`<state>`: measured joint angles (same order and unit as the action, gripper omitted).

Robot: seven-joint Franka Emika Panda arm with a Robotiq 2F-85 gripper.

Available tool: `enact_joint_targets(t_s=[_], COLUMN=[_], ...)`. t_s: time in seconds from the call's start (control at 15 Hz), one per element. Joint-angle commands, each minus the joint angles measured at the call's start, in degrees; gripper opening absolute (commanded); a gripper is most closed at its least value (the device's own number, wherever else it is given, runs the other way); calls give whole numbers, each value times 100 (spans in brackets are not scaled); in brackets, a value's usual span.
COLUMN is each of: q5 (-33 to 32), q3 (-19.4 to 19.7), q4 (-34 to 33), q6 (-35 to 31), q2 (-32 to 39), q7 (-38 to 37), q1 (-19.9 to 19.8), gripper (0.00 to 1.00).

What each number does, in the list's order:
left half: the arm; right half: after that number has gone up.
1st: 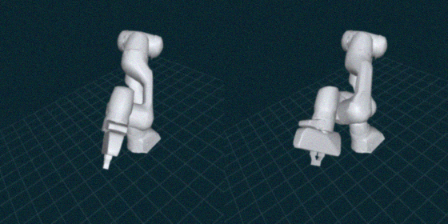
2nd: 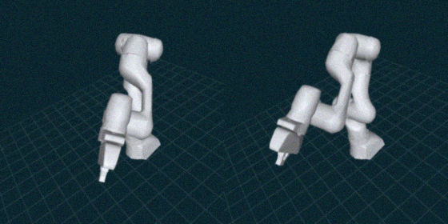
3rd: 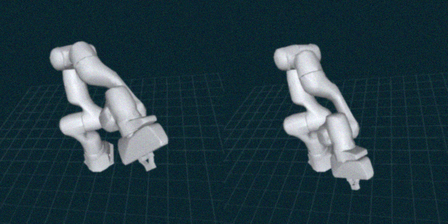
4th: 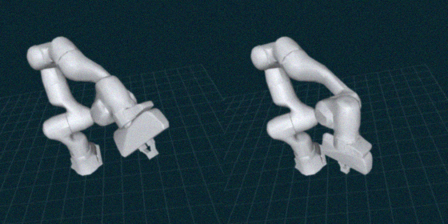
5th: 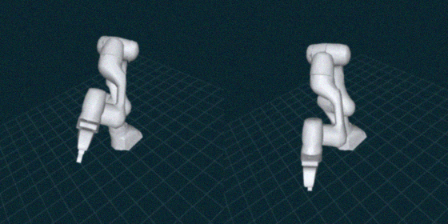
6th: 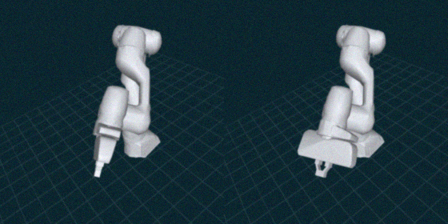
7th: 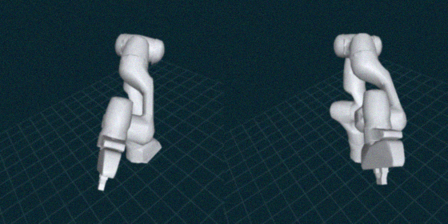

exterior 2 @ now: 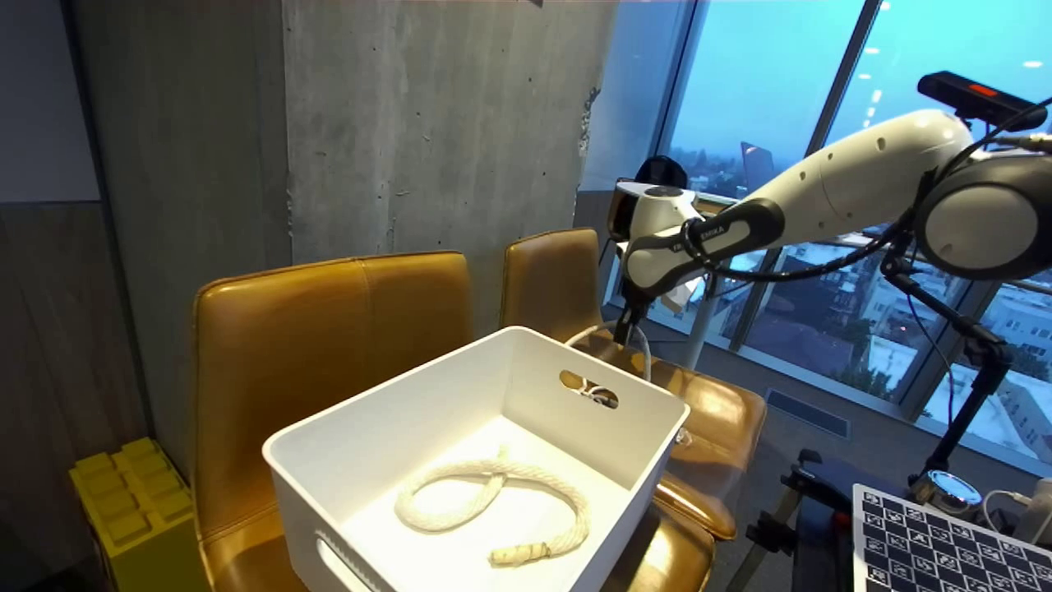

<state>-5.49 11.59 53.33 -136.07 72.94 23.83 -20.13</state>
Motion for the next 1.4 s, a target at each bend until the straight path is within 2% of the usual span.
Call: enact_joint_targets(t_s=[0.0,0.47,0.53,0.93,1.07,1.33], q5=[-125,-68,-307,-714,-739,-367], q3=[154,88,-130,-437,-598,-1048], q4=[1206,2446,2582,3582,3955,4723], q6=[-127,-369,-380,-431,-236,351], q2=[-1166,-2897,-3154,-4663,-5231,-6397], q7=[-244,-289,-403,-764,-793,-463], q1=[452,1254,1227,1761,1869,1890], gripper=[0,0,0,0,0,0])
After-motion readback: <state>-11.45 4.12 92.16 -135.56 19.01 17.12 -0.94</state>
